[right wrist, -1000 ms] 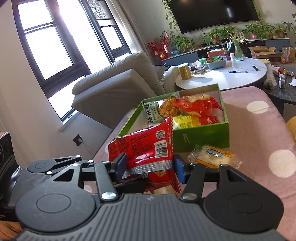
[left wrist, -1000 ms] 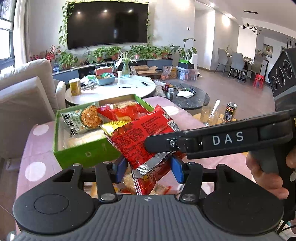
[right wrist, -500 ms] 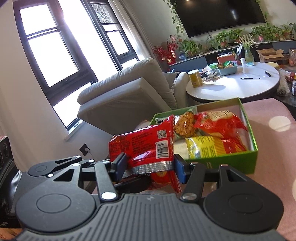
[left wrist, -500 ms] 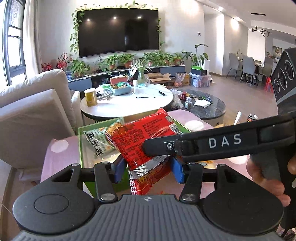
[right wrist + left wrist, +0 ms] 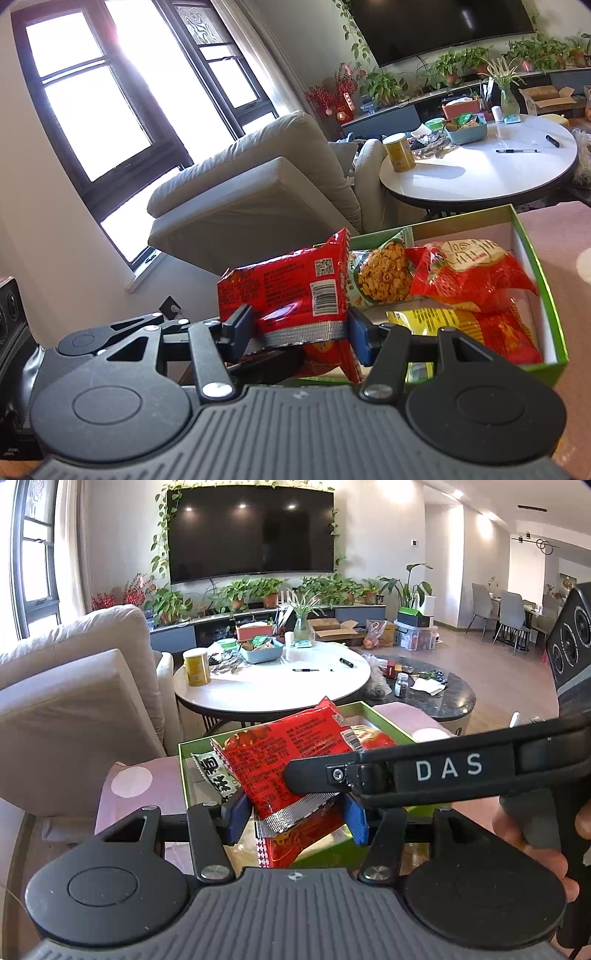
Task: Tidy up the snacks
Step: 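Carry the red-and-silver packet over the green box with the right gripper, then open the right gripper to drop the packet into the box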
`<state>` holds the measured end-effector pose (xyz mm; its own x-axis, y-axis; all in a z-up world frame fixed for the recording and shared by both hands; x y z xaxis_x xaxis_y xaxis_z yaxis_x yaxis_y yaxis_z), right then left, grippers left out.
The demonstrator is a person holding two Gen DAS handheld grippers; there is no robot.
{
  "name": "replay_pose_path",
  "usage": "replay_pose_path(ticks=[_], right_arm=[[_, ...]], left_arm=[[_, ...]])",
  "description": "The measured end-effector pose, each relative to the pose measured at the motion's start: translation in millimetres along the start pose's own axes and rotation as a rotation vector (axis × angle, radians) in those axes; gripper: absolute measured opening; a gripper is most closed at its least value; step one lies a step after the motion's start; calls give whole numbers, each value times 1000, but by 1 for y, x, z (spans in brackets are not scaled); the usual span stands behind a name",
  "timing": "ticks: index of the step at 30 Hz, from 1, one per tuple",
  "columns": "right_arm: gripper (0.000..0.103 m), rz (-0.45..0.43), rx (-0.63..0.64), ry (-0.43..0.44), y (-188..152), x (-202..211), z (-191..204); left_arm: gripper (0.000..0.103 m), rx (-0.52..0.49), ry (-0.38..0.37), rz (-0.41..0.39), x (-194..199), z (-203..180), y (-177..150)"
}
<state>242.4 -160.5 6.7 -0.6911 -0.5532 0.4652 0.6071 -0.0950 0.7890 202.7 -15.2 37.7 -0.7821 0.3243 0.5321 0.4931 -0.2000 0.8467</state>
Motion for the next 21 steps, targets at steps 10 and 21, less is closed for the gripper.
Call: replay_pose_path(ticks=[10, 21], right_arm=[[55, 58, -30, -12, -1, -30, -15], [57, 108, -32, -46, -11, -49, -25]], left_arm=[[50, 7, -2, 62, -35, 14, -10], [63, 109, 12, 98, -44, 38, -29]])
Point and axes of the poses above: each gripper's, at about its wrist camera, not at the fingertips, and x roughly against the way its jaws point, z to its left, y to its top, the point moved 2 cm from there along -x, roughly the way its jaws point, and after that the axes turned 3 degrees about -y, right-handed, at the moved point
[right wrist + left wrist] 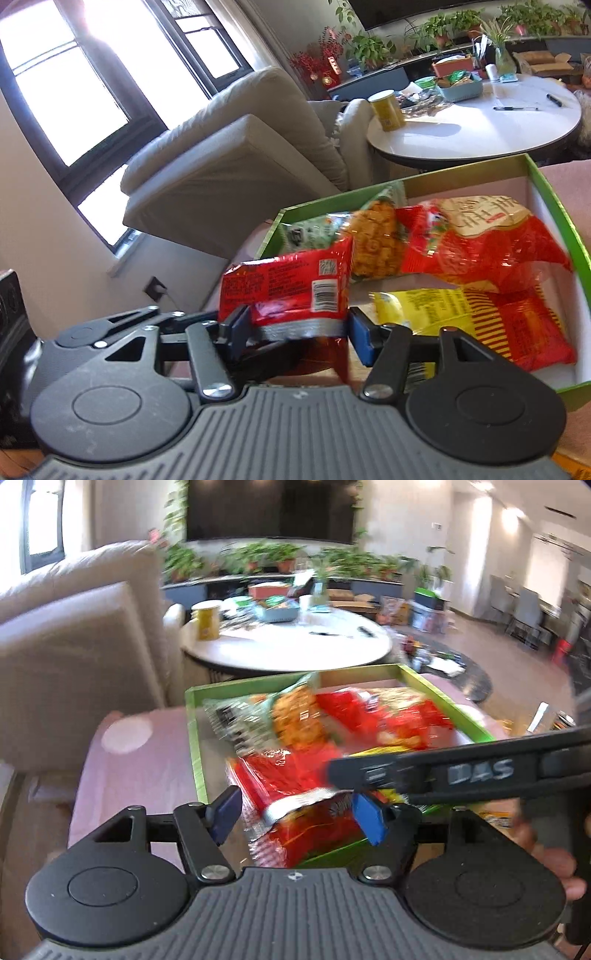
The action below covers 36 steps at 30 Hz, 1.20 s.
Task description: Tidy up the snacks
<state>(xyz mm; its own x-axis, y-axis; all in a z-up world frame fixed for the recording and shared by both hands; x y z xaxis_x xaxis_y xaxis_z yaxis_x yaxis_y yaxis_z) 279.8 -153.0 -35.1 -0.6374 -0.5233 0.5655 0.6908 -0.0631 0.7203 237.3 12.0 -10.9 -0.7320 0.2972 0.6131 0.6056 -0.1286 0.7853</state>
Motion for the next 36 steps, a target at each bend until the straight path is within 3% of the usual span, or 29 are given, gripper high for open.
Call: replay_pose_path(ticks=[4, 8, 15, 21, 36], right_arm=[[58, -4, -12, -37, -5, 7, -12], [58, -7, 4, -28, -10, 17, -14], [58, -81, 120, -62, -25, 34, 1], [59, -148, 145, -100, -33, 46, 5], [61, -110, 213, -109, -57, 66, 16]], left_arm=[[63, 43, -34, -14, 11, 9, -11], [69, 8, -5, -37, 24, 2, -17], [72, 24, 19, -51, 39, -1, -29], [74, 48, 32, -53, 49, -2, -40], [81, 50, 57, -64, 72, -17, -62]])
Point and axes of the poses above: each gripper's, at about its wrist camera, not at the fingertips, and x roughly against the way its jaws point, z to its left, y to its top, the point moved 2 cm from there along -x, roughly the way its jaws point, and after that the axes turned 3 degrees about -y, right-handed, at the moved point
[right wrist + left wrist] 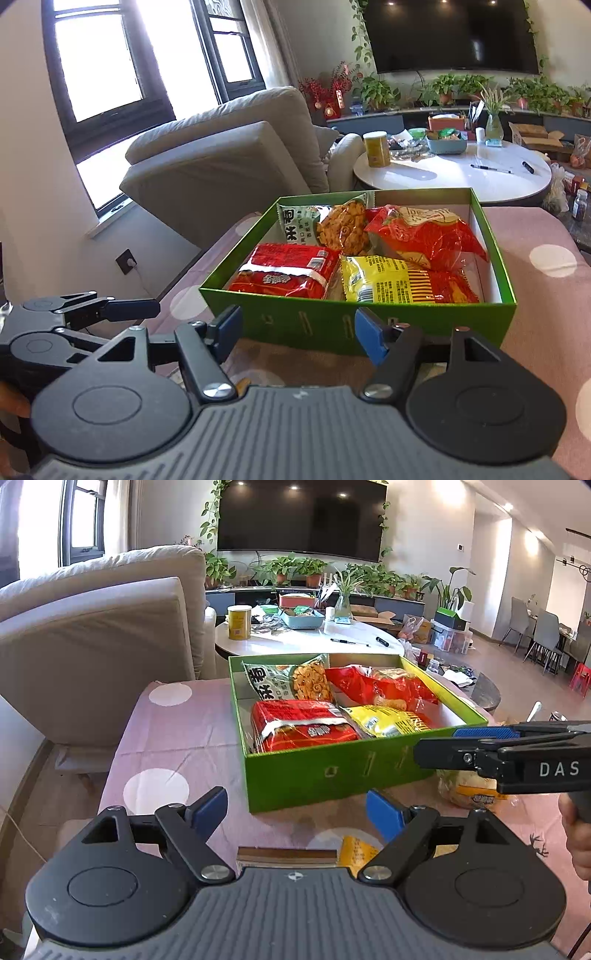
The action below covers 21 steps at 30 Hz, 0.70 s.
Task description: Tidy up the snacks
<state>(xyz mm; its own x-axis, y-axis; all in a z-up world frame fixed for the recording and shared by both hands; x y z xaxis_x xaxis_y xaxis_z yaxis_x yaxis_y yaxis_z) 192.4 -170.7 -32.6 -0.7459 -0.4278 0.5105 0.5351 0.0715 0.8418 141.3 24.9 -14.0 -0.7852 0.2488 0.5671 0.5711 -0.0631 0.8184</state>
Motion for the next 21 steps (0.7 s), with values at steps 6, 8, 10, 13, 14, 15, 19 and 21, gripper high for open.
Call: replay_pose_path(ticks=[6, 8, 10, 13, 14, 15, 19, 21], right_arm=[[67, -28, 32, -34, -7, 17, 6], [68, -42, 27, -37, -9, 24, 7], [68, -61, 32, -46, -11, 30, 9], [68, -83, 30, -57, -14, 40, 12], [68, -85, 26, -57, -15, 42, 13], [68, -88, 21, -63, -16, 45, 13], [68, -129, 13, -101, -20, 54, 13], [68, -127, -7, -97, -21, 58, 12]], left_arm=[[83, 7, 11, -6, 10, -5, -9], [83, 15, 8, -11, 14, -6, -11], [83, 19, 6, -12, 18, -7, -13], [83, 20, 7, -19, 23, -10, -15], [83, 19, 3, -23, 26, -11, -17], [83, 18, 1, -27, 27, -12, -17], [83, 6, 4, -36, 34, -16, -21], [83, 7, 3, -37, 37, -18, -22]])
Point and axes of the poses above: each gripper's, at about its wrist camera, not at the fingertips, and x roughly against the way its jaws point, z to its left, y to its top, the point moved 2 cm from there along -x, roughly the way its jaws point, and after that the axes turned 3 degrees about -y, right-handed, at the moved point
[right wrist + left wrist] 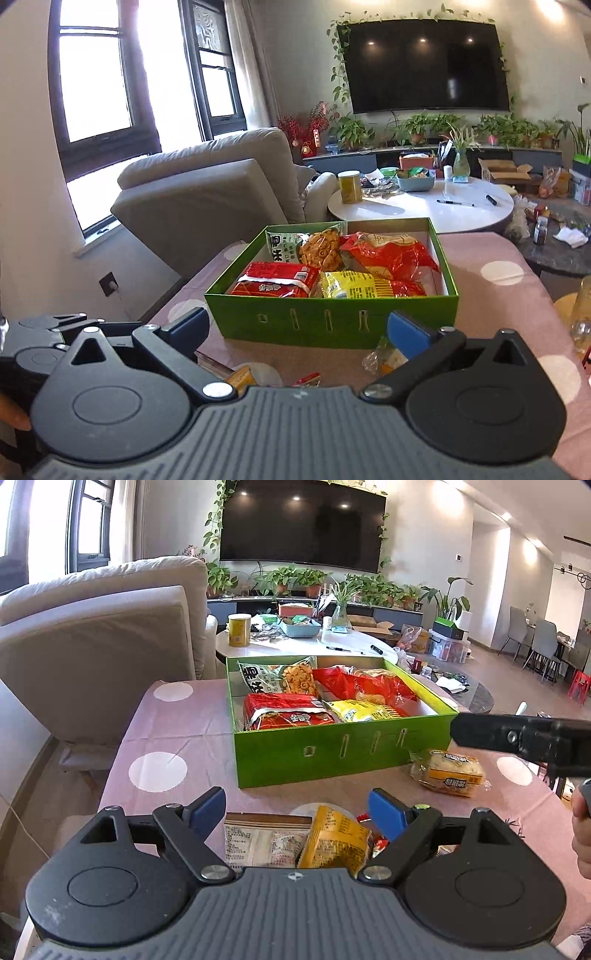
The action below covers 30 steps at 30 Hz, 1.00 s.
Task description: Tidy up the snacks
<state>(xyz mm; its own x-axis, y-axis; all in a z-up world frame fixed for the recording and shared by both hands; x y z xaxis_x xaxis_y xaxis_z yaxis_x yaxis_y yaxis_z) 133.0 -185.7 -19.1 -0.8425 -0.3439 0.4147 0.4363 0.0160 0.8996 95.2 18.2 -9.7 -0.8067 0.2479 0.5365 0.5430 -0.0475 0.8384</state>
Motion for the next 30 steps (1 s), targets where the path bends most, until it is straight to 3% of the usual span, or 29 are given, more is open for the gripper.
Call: replay_pose_path(ticks=[7, 11, 14, 17, 30], right_arm=[[68, -46, -67, -72, -4, 14, -4], [68, -47, -169, -27, -6, 21, -10], [68, -34, -117, -54, -5, 22, -6], [68, -8, -74, -93, -7, 20, -2], [68, 84, -69, -109, -19, 12, -3]], left_arm=[[84, 7, 0, -9, 8, -3, -6], [84, 10, 18, -15, 11, -1, -8], [86, 5, 39, -23, 14, 0, -10], [96, 5, 59, -26, 14, 2, -13], [96, 16, 71, 24, 2, 8, -25]])
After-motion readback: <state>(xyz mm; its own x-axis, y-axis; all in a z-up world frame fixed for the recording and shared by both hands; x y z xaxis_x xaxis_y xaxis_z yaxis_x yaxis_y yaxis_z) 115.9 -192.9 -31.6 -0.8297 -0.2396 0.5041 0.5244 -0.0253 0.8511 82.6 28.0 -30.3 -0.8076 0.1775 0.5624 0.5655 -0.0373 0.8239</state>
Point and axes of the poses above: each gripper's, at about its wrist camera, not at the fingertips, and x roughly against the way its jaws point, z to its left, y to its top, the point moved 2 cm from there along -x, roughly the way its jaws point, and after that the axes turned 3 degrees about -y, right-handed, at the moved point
